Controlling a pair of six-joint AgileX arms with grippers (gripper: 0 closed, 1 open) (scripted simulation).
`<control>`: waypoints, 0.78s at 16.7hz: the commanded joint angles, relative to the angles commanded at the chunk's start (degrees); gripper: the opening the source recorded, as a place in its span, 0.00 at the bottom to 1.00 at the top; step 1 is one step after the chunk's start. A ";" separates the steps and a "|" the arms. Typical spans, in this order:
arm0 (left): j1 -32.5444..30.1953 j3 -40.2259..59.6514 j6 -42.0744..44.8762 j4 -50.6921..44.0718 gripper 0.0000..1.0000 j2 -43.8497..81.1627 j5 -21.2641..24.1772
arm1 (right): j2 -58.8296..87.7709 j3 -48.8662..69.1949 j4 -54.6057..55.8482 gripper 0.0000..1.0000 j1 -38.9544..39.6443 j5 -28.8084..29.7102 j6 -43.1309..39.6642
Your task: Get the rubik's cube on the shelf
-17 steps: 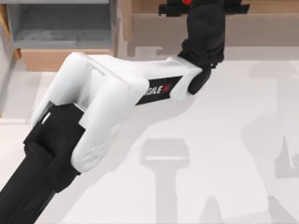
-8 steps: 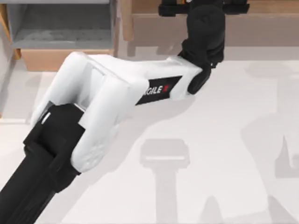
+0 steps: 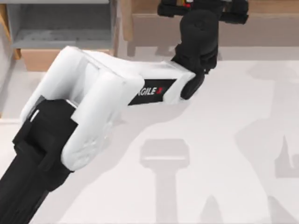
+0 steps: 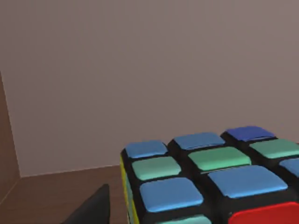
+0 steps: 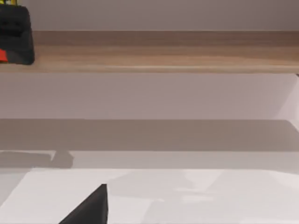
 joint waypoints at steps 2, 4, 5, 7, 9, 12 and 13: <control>0.71 -6.64 3.43 2.42 1.00 -3.29 4.85 | 0.00 0.00 0.00 1.00 0.00 0.00 0.00; 2.01 -14.80 7.82 5.37 1.00 -7.24 10.87 | 0.00 0.00 0.00 1.00 0.00 0.00 0.00; 2.89 -19.20 10.26 6.96 1.00 -9.34 14.16 | 0.00 0.00 0.00 1.00 0.00 0.00 0.00; 5.28 -28.52 15.61 10.34 1.00 -13.72 21.22 | 0.00 0.00 0.00 1.00 0.00 0.00 0.00; 8.68 -38.16 21.42 13.84 1.00 -18.12 28.66 | 0.00 0.00 0.00 1.00 0.00 0.00 0.00; 16.12 -52.45 30.63 18.97 1.00 -24.33 39.90 | 0.00 0.00 0.00 1.00 0.00 0.00 0.00; 19.26 -57.01 33.74 20.60 1.00 -26.22 43.53 | 0.00 0.00 0.00 1.00 0.00 0.00 0.00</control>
